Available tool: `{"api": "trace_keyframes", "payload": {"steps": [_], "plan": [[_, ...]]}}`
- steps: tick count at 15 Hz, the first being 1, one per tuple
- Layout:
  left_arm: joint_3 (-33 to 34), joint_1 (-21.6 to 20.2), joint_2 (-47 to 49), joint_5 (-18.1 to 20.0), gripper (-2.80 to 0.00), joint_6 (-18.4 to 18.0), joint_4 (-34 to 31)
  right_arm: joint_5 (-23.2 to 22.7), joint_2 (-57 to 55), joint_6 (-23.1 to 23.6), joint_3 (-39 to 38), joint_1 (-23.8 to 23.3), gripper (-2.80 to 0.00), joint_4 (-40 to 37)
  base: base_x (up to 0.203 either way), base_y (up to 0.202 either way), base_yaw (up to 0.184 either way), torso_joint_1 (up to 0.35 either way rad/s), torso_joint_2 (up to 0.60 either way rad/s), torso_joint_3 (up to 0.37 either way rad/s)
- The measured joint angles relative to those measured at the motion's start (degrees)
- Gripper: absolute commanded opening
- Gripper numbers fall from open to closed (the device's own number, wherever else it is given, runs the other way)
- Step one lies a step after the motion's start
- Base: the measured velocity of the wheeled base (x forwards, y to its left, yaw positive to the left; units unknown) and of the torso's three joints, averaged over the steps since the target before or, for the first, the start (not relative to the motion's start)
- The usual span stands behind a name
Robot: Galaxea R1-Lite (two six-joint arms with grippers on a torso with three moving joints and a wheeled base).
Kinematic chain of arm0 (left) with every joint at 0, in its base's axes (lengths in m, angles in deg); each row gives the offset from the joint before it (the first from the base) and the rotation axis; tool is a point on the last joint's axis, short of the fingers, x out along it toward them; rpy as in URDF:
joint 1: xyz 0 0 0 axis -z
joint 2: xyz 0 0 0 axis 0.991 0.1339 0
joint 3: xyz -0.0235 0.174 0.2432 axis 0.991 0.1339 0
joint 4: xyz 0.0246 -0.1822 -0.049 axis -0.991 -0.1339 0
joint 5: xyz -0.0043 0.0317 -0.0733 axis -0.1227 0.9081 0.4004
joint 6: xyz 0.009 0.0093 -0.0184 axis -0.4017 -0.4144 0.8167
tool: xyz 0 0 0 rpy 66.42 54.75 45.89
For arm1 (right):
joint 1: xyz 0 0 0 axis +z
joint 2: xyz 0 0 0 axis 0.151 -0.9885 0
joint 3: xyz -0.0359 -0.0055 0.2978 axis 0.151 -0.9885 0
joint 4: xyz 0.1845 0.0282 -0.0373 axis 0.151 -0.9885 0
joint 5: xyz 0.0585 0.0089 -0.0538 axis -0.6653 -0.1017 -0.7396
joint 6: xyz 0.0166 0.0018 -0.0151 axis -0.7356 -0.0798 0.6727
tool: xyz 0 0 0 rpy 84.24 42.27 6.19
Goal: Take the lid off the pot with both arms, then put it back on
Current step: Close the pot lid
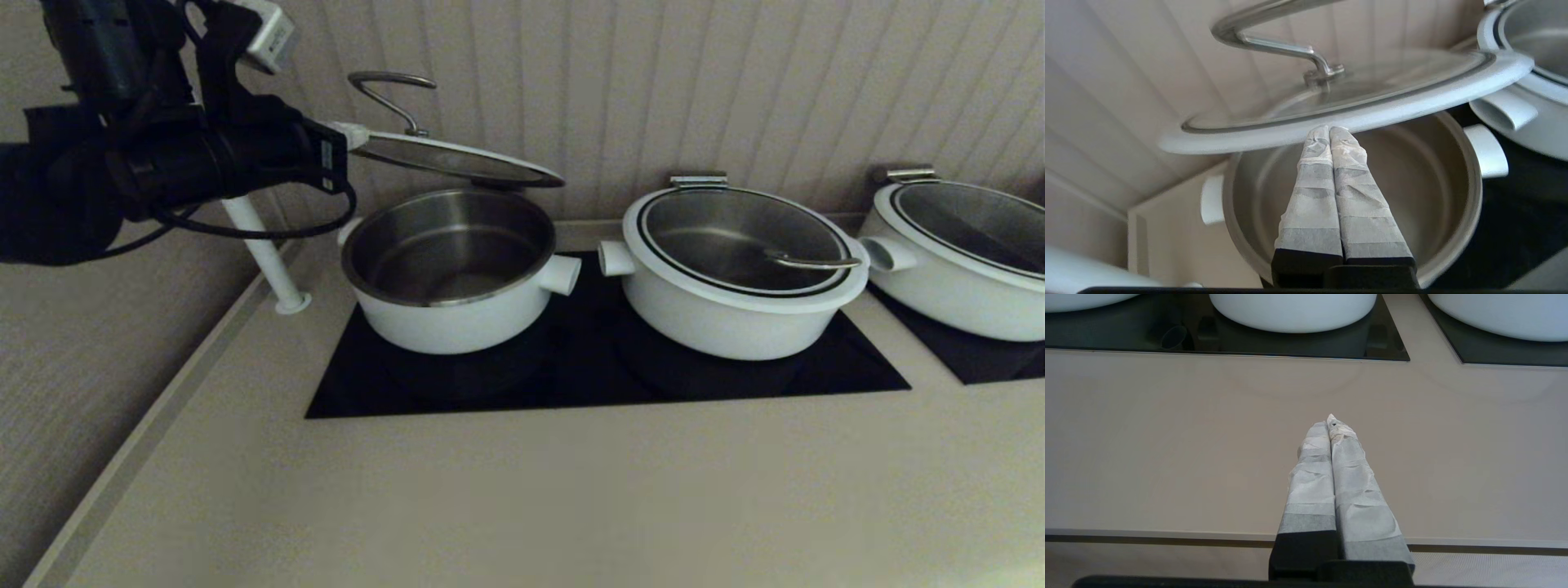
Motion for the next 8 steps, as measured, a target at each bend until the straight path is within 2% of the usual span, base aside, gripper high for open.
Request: {"api": "trace_keyframes", "payload": {"steps": [8], "plan": [[-8.27, 0.0, 3.59, 0.0, -2.8, -0.3, 0.0, 0.02, 0.0, -0.05, 0.0, 0.0, -2.8, 0.02, 0.0, 0.0, 0.0, 0.0, 0.0, 0.0]]}}
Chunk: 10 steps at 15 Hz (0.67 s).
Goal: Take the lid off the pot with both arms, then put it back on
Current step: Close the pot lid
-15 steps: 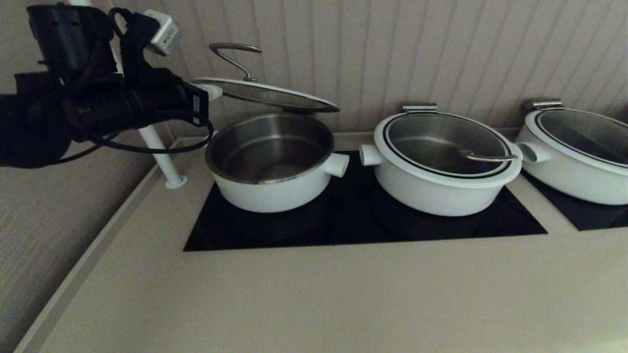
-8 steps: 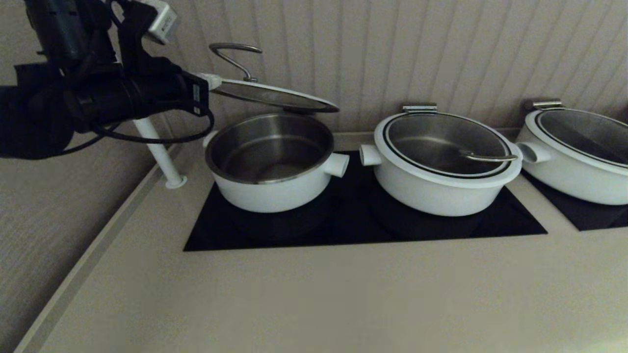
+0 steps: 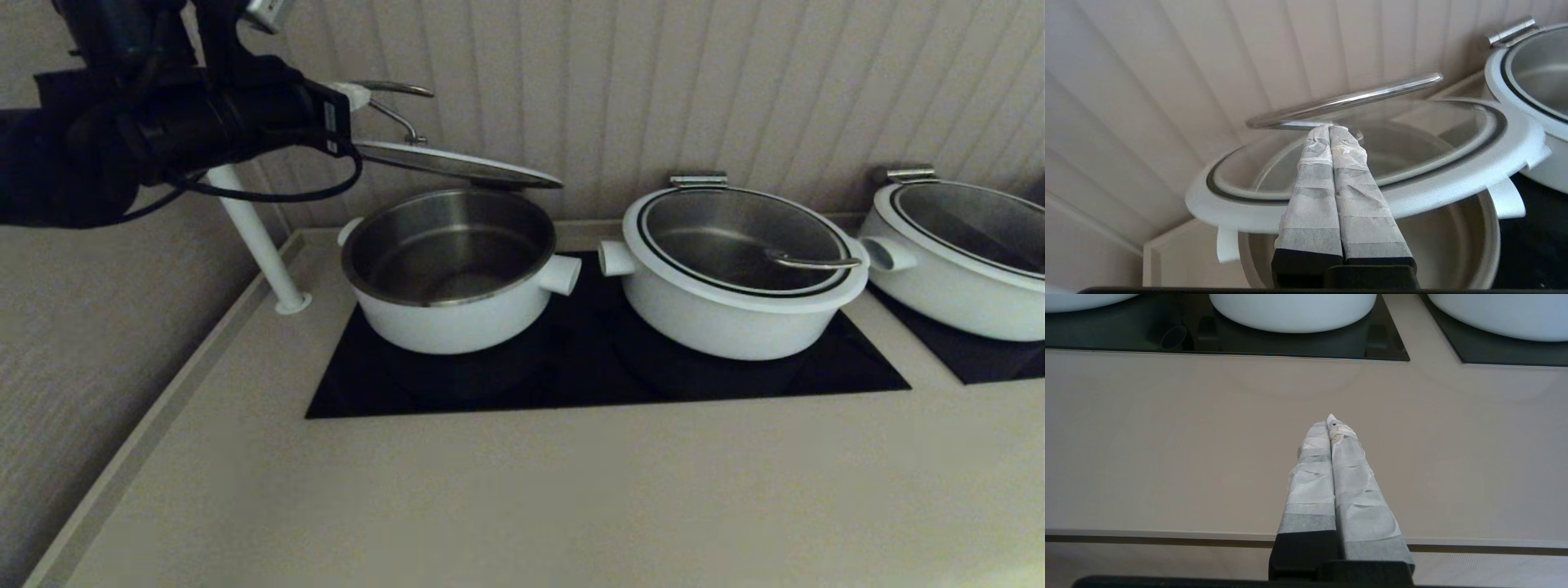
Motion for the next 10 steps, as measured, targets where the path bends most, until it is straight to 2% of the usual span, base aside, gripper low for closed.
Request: {"api": "trace_keyframes", "payload": {"steps": [10], "plan": [[-0.55, 0.0, 4.5, -0.07, -2.8, -0.33, 0.05, 0.0, 0.0, 0.01, 0.0, 0.0, -2.8, 0.0, 0.0, 0.0, 0.0, 0.0, 0.0, 0.0]]}}
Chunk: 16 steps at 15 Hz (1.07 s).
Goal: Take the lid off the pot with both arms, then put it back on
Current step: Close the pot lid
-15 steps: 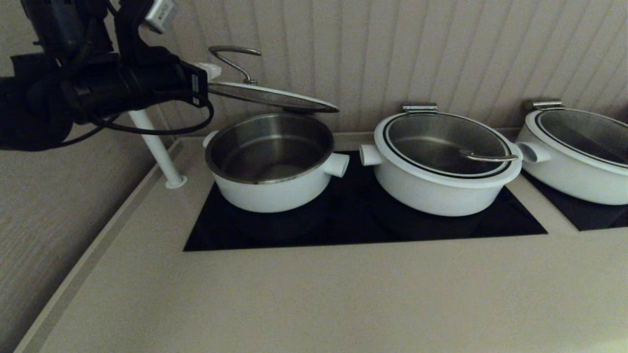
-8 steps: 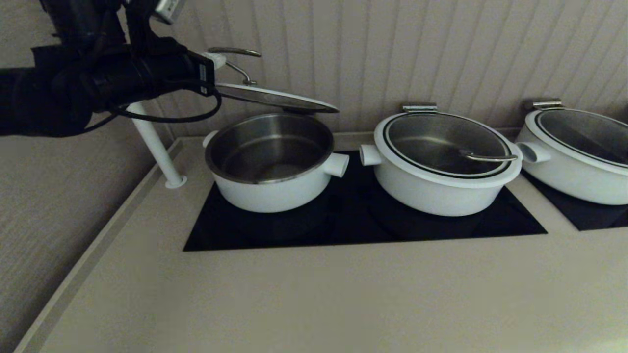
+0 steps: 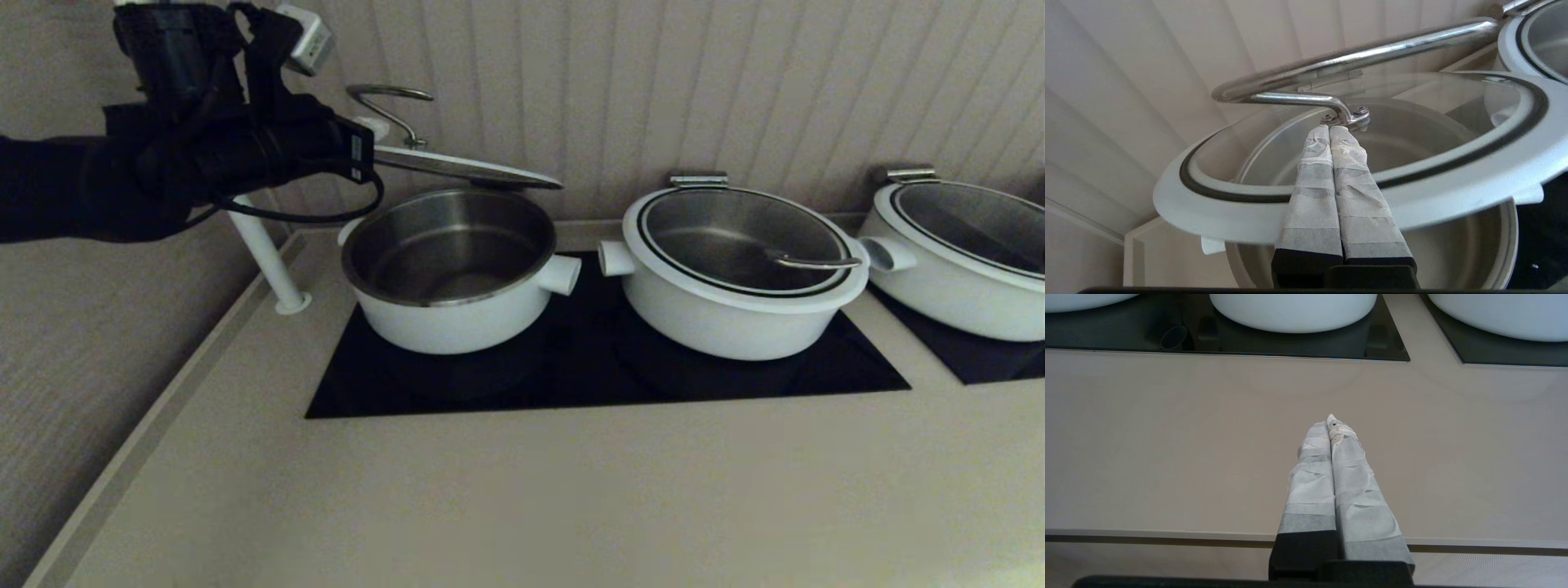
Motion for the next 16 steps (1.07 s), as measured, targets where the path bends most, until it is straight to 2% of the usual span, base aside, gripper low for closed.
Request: {"api": "trace_keyframes", "payload": {"steps": [10, 16], "plan": [[5.13, -0.5, -1.65, -0.01, -2.8, 0.0, -0.02, 0.0, 0.0, -0.03, 0.0, -0.02, -2.8, 0.0, 0.0, 0.0, 0.0, 0.0, 0.0, 0.0], [10.76, -1.4, -4.58, 0.05, -2.8, 0.07, 0.45, 0.0, 0.0, 0.0, 0.0, -0.02, -2.8, 0.0, 0.0, 0.0, 0.0, 0.0, 0.0, 0.0]]}}
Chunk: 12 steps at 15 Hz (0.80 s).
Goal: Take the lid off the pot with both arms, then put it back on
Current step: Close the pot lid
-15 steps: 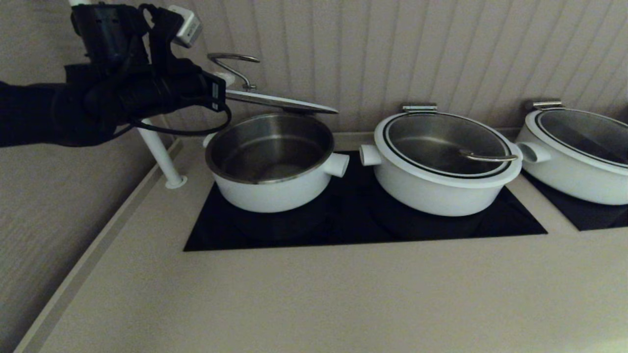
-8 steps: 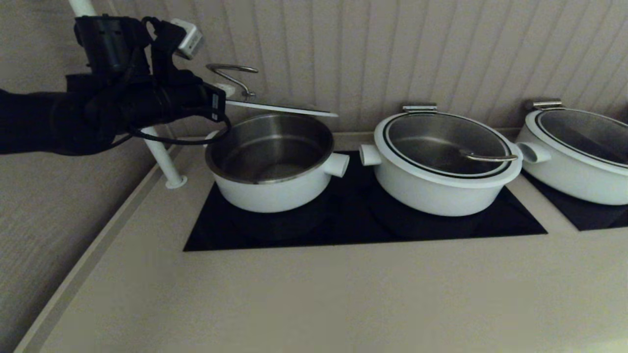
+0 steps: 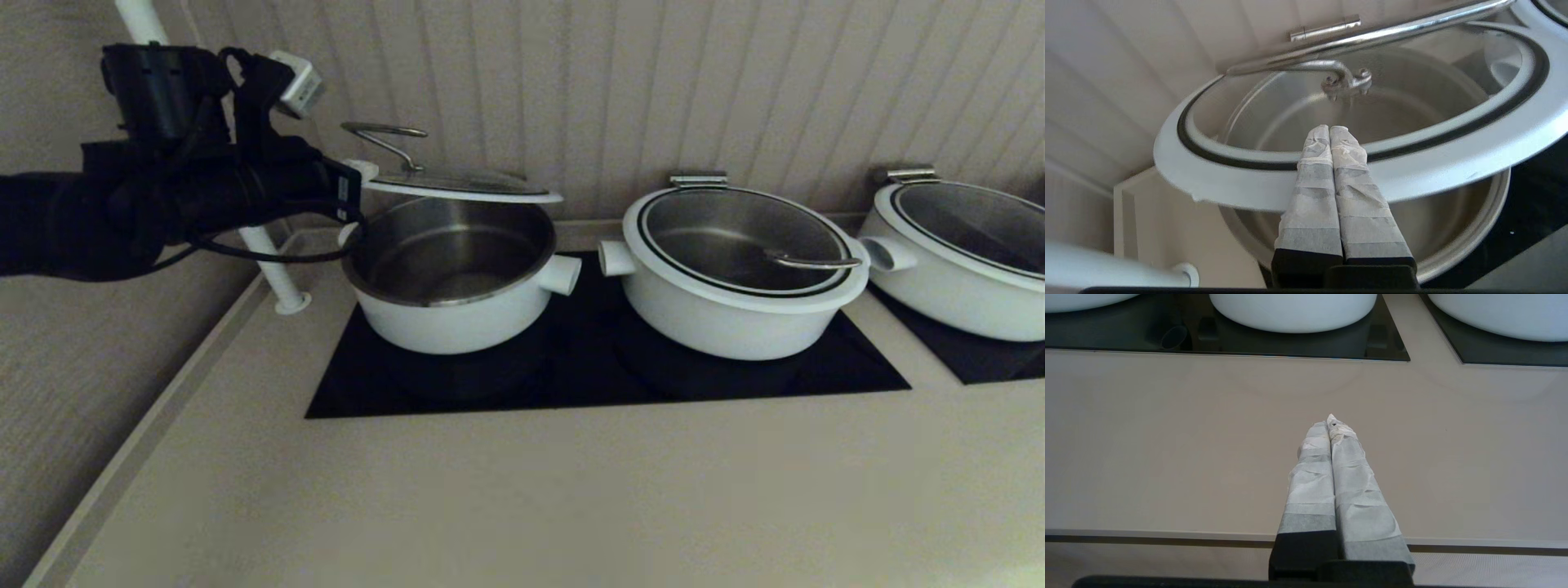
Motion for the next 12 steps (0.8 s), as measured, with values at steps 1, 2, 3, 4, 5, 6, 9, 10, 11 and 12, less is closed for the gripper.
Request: {"api": "trace_keyframes", "payload": {"steps": [1, 2, 3, 4, 5, 6, 9, 10, 11, 12], "plan": [[0.88, -0.08, -0.26, -0.02, -2.8, -0.04, 1.46, 0.0, 0.0, -0.04, 0.0, 0.02, -2.8, 0.0, 0.0, 0.0, 0.0, 0.0, 0.0, 0.0], [1.91, -0.12, -0.4, 0.0, -2.8, 0.01, 3.77, 0.0, 0.0, 0.03, 0.0, 0.01, -2.8, 0.0, 0.0, 0.0, 0.0, 0.0, 0.0, 0.0], [3.13, -0.15, -0.49, -0.02, -2.8, 0.04, 6.01, 0.0, 0.0, 0.01, 0.0, 0.0, -2.8, 0.0, 0.0, 0.0, 0.0, 0.0, 0.0, 0.0], [4.31, -0.18, -0.51, -0.06, -2.8, 0.13, 7.93, 0.0, 0.0, 0.01, 0.0, 0.0, -2.8, 0.0, 0.0, 0.0, 0.0, 0.0, 0.0, 0.0], [5.35, -0.18, -0.56, -0.06, -2.8, 0.23, 8.49, 0.0, 0.0, -0.01, 0.0, 0.02, -2.8, 0.0, 0.0, 0.0, 0.0, 0.0, 0.0, 0.0], [6.07, -0.2, -0.6, -0.07, -2.8, 0.29, 8.56, -0.01, 0.0, -0.01, 0.0, 0.02, -2.8, 0.0, 0.0, 0.0, 0.0, 0.0, 0.0, 0.0], [7.13, -0.2, -0.57, -0.17, -2.8, 0.43, 8.65, -0.02, 0.0, -0.01, 0.0, 0.0, -2.8, 0.0, 0.0, 0.0, 0.0, 0.0, 0.0, 0.0], [7.3, -0.23, -0.57, -0.16, -2.8, 0.43, 8.65, -0.02, 0.0, 0.01, 0.0, 0.0, -2.8, 0.0, 0.0, 0.0, 0.0, 0.0, 0.0, 0.0], [7.43, -0.25, -0.56, -0.16, -2.8, 0.53, 8.67, -0.02, 0.0, 0.01, 0.0, 0.02, -2.8, 0.0, 0.0, 0.0, 0.0, 0.0, 0.0, 0.0], [7.52, -0.26, -0.54, -0.16, -2.8, 0.54, 8.65, -0.02, 0.0, 0.01, 0.0, 0.02, -2.8, 0.0, 0.0, 0.0, 0.0, 0.0, 0.0, 0.0]]}}
